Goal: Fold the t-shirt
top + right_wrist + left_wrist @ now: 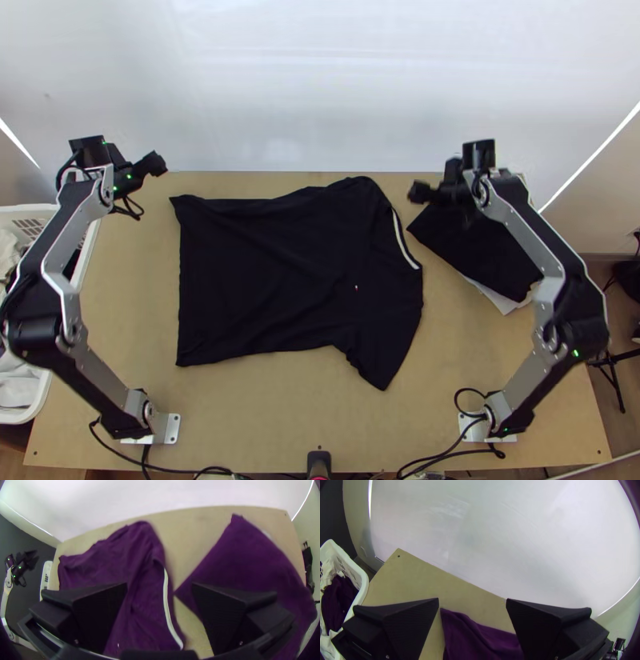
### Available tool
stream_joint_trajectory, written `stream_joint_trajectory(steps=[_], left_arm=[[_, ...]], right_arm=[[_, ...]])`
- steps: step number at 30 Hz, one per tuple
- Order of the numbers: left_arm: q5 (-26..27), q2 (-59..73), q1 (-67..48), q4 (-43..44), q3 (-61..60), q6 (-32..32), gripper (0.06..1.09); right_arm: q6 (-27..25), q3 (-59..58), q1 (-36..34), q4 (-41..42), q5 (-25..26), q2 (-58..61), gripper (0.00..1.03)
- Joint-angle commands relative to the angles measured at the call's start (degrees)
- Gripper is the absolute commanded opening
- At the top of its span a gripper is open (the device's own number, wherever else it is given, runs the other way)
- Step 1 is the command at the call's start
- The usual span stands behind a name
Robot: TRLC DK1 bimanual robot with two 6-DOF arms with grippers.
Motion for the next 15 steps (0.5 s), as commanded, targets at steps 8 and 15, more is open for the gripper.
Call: stream_joint_trajectory(steps=[8, 15], left_arm=[[-0.6, -21.6, -8.7, -27.4, -10.9, 11.1, 1.04], [-1.1, -24.6, -9.0, -27.3, -12.3, 10.1, 1.04]], right_arm=[[-1.9, -27.8, 1.9, -27.9, -0.9, -18.4, 0.73], [-3.0, -35.3, 1.2, -24.3, -0.9, -21.8, 0.43]])
